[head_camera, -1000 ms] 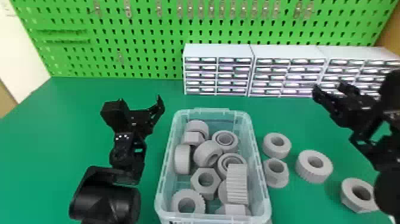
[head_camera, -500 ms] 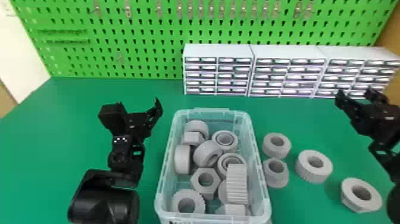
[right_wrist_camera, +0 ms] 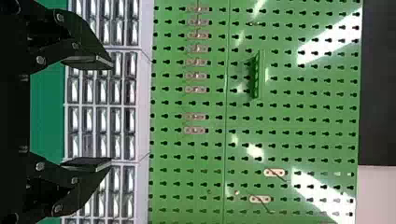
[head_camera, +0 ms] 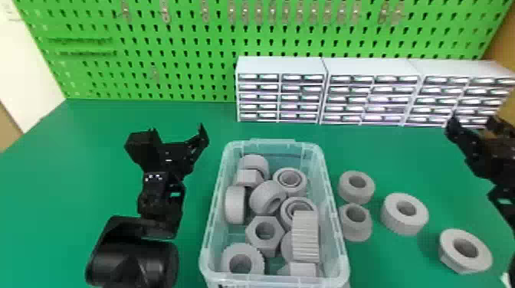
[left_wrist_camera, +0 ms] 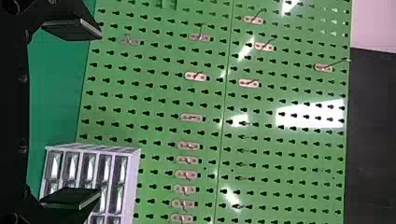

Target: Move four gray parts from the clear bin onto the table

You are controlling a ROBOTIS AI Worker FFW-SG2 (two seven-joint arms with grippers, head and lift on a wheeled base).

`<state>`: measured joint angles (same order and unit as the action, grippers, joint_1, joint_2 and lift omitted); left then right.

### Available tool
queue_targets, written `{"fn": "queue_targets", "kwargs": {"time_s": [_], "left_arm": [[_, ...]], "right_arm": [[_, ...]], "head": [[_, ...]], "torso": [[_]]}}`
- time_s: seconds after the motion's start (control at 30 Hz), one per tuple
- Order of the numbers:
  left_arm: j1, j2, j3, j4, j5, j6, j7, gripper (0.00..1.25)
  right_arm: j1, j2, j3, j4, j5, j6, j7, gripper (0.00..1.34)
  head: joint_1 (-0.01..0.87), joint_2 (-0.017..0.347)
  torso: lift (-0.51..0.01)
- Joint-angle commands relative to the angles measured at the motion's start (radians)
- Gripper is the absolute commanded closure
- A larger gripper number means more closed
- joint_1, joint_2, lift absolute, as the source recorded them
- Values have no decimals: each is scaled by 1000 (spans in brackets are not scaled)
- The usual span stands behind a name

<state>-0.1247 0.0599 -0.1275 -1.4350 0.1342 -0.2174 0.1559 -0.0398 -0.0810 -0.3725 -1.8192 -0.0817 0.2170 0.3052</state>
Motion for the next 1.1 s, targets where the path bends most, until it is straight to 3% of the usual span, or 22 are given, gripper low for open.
{"fn": "queue_targets", "kwargs": {"time_s": [0.0, 0.37, 0.6, 1.07], "left_arm": [[2, -6, 0, -2, -24, 0, -1, 102], [-1, -9, 2, -10, -16, 1, -9, 102], [-10, -11, 22, -38, -30, 36, -50, 102], [-20, -22, 22, -41, -38, 43, -61, 102]], "right_arm": [[12, 7, -22, 0, 0, -30, 0, 524], [20, 17, -54, -9, 4, -38, 0, 524], [17, 20, -63, -17, 16, -38, 0, 524], [0, 6, -31, -15, 20, -5, 0, 524]], "head": [[693, 72], [693, 72], [693, 72], [693, 72]], "torso": [[-52], [-52], [-52], [-52]]}}
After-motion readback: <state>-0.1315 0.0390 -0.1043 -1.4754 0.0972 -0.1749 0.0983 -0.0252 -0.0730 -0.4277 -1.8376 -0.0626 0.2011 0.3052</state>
